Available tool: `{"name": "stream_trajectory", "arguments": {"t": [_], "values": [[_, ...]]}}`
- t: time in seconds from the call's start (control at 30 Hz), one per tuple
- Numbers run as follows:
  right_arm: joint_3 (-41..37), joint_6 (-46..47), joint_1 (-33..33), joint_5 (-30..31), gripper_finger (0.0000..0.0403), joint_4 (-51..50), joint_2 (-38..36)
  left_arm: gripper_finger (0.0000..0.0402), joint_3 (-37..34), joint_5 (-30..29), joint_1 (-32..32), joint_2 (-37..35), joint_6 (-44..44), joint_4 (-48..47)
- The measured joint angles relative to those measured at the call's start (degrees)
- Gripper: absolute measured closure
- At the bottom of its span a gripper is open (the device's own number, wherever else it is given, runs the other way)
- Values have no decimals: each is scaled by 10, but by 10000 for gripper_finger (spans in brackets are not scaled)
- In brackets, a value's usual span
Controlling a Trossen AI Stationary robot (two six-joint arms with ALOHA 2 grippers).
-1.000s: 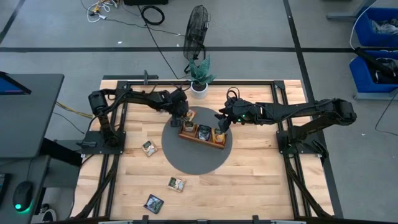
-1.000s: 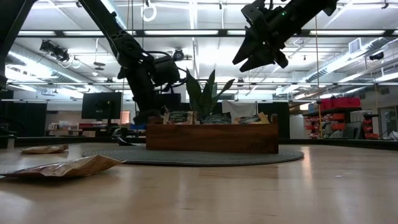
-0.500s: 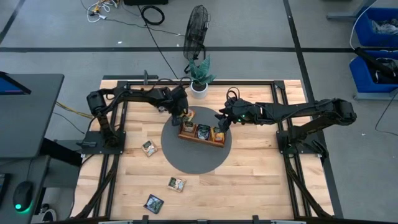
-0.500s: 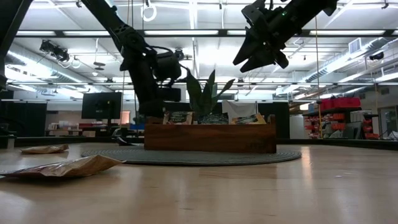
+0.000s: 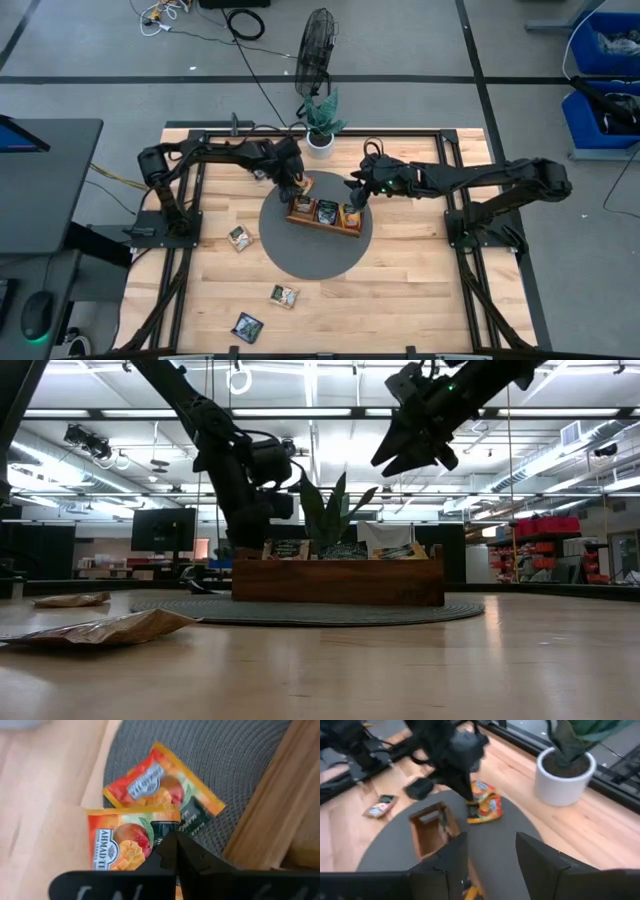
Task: Pick & Place Tea
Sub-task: Put the yellow tea bag into the right section of the wooden organizer
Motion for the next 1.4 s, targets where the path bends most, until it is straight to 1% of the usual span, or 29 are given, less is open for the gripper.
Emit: {"name": "stream_trajectory", "arguments": {"t": [0.07, 0.17, 0.2, 0.4, 0.6, 0.73, 0.93, 1.07, 1.17, 1.4], "values": [[0, -4, -8, -3, 231, 8, 5, 401, 0, 0, 0, -11, 0, 1], [0, -46, -17, -39, 231, 20, 19, 401, 0, -1, 1, -26, 4, 0], [0, -63, -18, -42, 231, 30, 26, 401, 0, 0, 3, -32, 4, 0], [0, -212, -34, -39, 231, 93, 82, 401, 1, 17, 7, -37, 4, -5], [0, -295, -48, -41, 231, 163, 145, 401, 4, 27, -4, -37, 4, -13], [3, -326, -51, -60, 231, 200, 174, 401, 5, 27, -8, -37, 4, -9], [49, -371, -52, -80, 231, 204, 224, 401, 5, 28, -8, -37, 4, -9], [89, -376, -56, -92, 231, 202, 261, 402, 5, 28, -8, -38, 5, -9], [114, -376, -62, -105, 231, 177, 283, 402, 8, 28, -8, -38, 5, -12], [145, -406, -70, -145, 231, 168, 318, 402, 53, 29, -11, -38, 24, -21]]}}
